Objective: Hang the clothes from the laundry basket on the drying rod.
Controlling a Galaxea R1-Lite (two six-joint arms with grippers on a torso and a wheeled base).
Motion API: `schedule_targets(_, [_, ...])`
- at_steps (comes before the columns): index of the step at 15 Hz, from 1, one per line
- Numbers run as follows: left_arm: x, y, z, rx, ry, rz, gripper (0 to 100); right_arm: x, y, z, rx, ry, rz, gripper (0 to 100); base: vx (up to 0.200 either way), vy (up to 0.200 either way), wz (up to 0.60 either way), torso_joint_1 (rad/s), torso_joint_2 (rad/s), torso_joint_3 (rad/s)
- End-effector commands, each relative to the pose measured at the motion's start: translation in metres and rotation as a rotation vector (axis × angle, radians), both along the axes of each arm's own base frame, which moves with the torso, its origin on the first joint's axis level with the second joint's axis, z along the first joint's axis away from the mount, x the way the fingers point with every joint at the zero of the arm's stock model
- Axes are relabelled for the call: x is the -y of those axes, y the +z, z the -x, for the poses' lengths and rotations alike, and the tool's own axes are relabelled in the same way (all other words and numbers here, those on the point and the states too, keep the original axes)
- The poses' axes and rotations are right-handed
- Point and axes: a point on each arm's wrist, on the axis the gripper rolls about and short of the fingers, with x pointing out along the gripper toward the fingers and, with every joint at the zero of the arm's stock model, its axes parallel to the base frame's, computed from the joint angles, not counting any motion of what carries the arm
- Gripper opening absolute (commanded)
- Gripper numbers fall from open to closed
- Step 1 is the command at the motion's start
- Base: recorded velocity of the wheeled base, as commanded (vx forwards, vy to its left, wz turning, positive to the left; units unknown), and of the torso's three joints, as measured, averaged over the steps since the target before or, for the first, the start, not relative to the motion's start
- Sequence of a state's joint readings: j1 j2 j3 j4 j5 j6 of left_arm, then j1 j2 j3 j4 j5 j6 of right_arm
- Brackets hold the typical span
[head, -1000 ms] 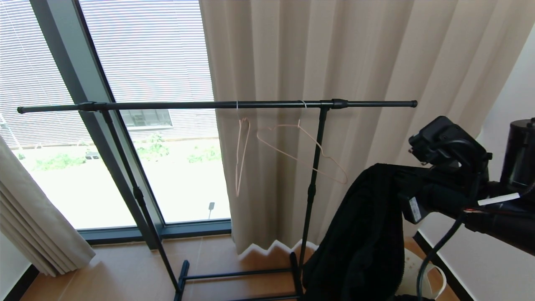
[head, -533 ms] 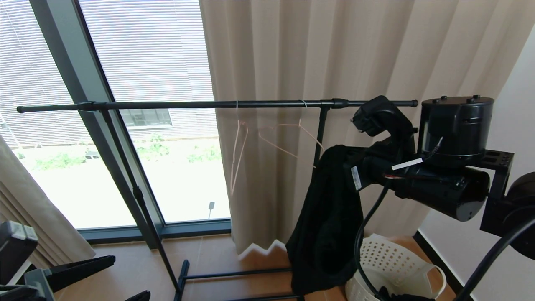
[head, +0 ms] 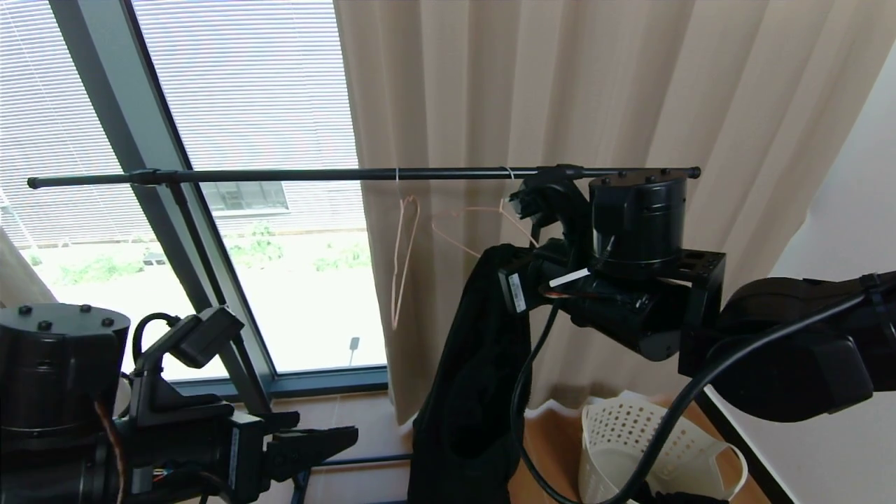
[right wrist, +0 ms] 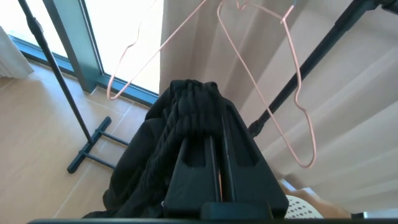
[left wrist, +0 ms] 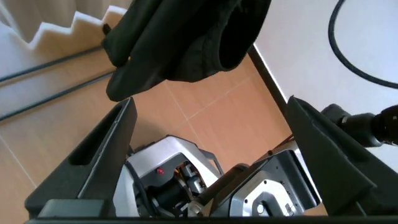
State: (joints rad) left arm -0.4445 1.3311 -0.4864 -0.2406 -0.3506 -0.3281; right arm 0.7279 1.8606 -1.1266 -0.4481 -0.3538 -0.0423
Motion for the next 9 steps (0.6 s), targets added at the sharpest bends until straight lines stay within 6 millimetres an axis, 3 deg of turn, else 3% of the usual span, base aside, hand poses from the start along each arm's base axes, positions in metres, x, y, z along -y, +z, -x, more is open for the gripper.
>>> schedule_targets(1, [0.016,-0.012,-0.024,-0.089,0.017,-0.019,100,-0.006,-0.006,-0.004,-0.011,0.003,0.002,0,0.000,0.000,0.00,0.000,0.00,0.000])
schedule_targets(4, [0.068,-0.026,-0.060,-0.190,0.171,-0.045,100,-0.009,-0.004,-0.002,-0.022,-0.003,-0.045,0,0.000,0.000,0.00,0.000,0.00,0.000])
schedule_targets(6, [0.099,-0.037,-0.066,-0.179,0.179,-0.101,100,-0.008,0.000,-0.001,-0.011,-0.016,-0.049,0,0.000,0.000,0.00,0.000,0.00,0.000])
schedule_targets(9, [0.123,-0.042,-0.064,-0.149,0.162,-0.137,100,-0.008,0.001,-0.002,-0.007,-0.018,-0.053,0,0.000,0.000,0.00,0.000,0.00,0.000])
